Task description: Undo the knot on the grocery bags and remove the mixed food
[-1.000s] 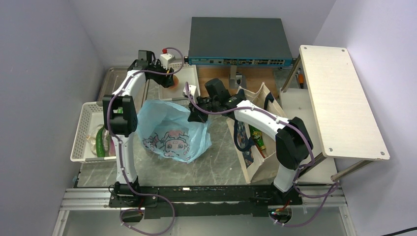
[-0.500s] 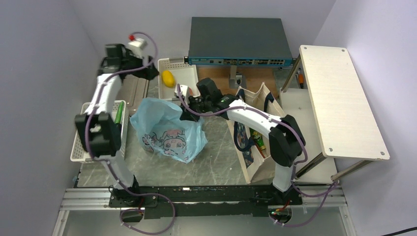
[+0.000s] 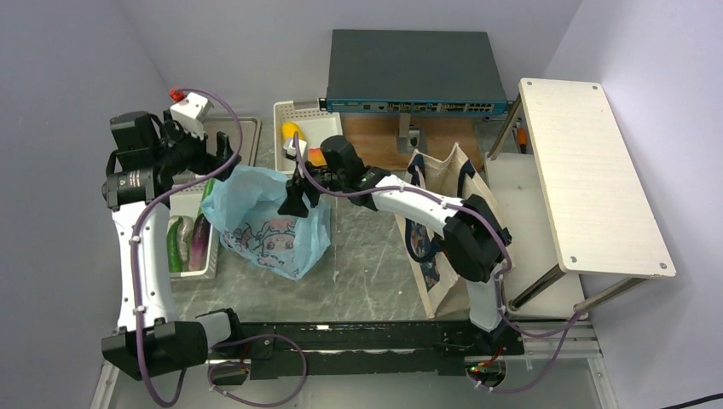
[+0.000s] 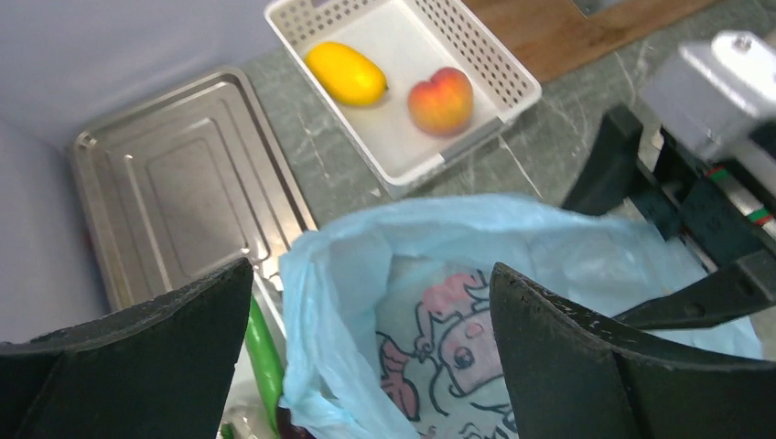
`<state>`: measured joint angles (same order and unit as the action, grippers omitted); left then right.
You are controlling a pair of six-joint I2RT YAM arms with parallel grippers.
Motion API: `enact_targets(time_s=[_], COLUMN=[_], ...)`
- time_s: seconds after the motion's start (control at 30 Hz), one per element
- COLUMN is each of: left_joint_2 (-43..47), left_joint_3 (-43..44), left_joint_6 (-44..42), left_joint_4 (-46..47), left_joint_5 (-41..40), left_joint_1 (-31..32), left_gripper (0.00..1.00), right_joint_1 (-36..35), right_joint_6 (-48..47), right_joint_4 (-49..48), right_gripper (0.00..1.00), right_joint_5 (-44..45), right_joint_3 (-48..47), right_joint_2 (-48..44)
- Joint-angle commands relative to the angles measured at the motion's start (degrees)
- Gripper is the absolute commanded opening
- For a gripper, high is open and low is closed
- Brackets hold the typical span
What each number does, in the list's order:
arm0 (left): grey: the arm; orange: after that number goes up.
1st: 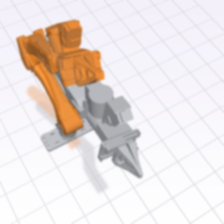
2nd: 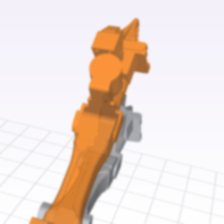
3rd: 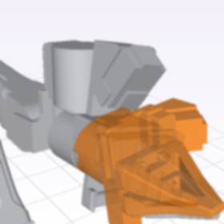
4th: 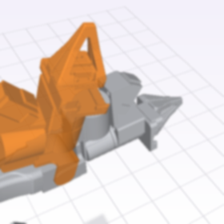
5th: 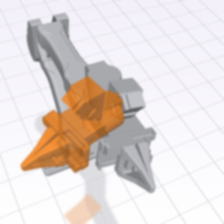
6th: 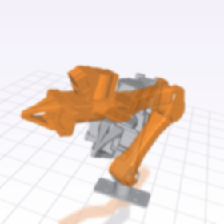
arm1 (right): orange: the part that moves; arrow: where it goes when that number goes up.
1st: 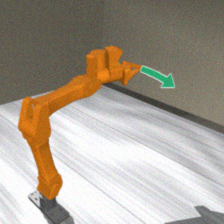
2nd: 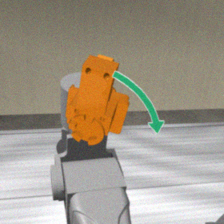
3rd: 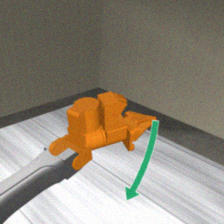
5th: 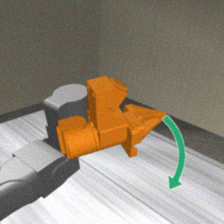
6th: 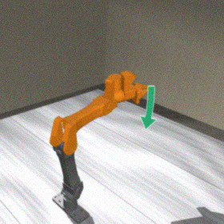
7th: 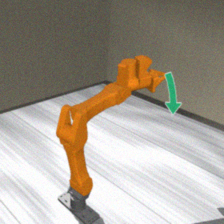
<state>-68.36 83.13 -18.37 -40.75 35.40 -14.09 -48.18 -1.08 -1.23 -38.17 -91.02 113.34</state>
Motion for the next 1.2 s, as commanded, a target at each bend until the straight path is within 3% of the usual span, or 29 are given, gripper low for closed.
enact_targets(time_s=[0.0, 0.17, 0.3, 0.5, 0.63, 0.77, 0.97, 1.03, 1.17], left_joint_2=[2.6, 0.0, -0.6, 4.7, 8.8, 10.2, 11.2, 11.2, 11.4], left_joint_3=[-2.0, -1.6, -2.5, -8.9, -14.5, -16.5, -17.2, -16.5, -16.7], left_joint_6=[-0.4, -0.7, -6.2, -11.3, -11.6, -10.7, -8.1, -8.2, -8.7], left_joint_4=[-1.9, 0.7, 1.0, 3.3, 7.3, 7.1, 8.7, 7.3, 6.5], left_joint_5=[3.5, 11.1, 13.3, 18.0, 19.7, 19.2, 16.4, 17.0, 17.0], left_joint_1=[-0.2, 0.0, 2.5, 3.4, 4.3, 4.9, 4.9, 4.9, 5.3], left_gripper=[0.99, 0.99, 0.99, 0.99, 0.99, 1.00, 0.99, 0.99, 0.99], right_joint_1=[1.7, 4.2, 6.9, 11.4, 19.1, 20.6, 20.7, 20.6, 20.3], right_joint_6=[0.8, -5.3, -9.1, -8.0, -8.8, -9.3, -6.9, -6.8, -7.8], right_joint_4=[0.8, 13.4, 22.6, 39.8, 48.1, 55.5, 54.1, 55.2, 53.1], right_gripper=[0.80, 0.90, 0.93, 0.91, 0.86, 0.86, 0.85, 0.81, 0.29], right_joint_5=[1.4, 11.1, 22.7, 37.8, 36.6, 30.9, 28.3, 25.8, 18.5], right_joint_3=[-0.4, 1.6, 5.8, 4.8, 6.5, 7.9, 15.7, 15.6, 16.9], right_joint_2=[-9.4, -21.8, -31.6, -40.1, -44.2, -44.6, -46.8, -45.4, -43.1])
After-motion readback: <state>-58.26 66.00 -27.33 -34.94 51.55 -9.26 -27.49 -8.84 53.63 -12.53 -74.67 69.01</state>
